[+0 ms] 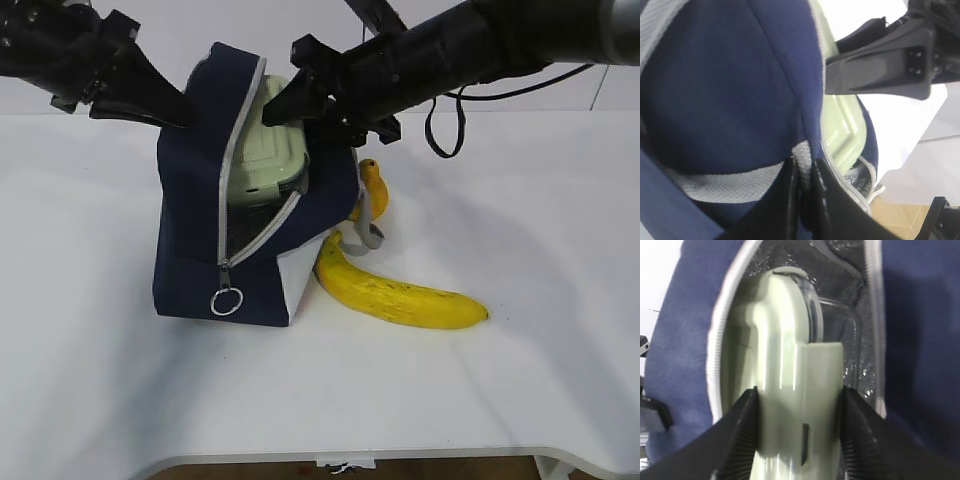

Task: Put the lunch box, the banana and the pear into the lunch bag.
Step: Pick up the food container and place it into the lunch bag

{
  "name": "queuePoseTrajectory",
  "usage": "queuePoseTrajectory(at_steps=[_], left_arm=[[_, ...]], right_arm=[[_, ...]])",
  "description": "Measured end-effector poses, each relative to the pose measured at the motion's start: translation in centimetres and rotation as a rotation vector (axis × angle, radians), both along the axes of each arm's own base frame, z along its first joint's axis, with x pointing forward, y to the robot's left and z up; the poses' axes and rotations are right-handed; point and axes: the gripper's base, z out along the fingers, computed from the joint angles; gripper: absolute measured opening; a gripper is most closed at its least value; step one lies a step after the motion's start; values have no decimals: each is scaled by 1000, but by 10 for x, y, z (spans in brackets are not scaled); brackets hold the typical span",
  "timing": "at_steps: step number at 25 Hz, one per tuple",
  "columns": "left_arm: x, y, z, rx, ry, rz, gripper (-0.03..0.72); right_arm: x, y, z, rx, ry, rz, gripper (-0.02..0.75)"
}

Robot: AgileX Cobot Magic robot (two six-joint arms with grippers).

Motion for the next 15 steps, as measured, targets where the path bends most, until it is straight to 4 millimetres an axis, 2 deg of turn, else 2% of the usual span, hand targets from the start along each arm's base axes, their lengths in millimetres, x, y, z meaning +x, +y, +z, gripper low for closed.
queuePoseTrajectory(at_steps=[3, 11, 15], left_arm=[[0, 0, 0, -1, 3, -4, 15], [-4, 3, -5, 65, 14, -47, 14], [-4, 5, -7, 114, 6, -61, 14]], right_arm=[[2, 3, -4, 0, -1, -15, 350], [15, 8, -48, 22, 101, -51, 350], [18, 10, -61, 41, 135, -72, 350]])
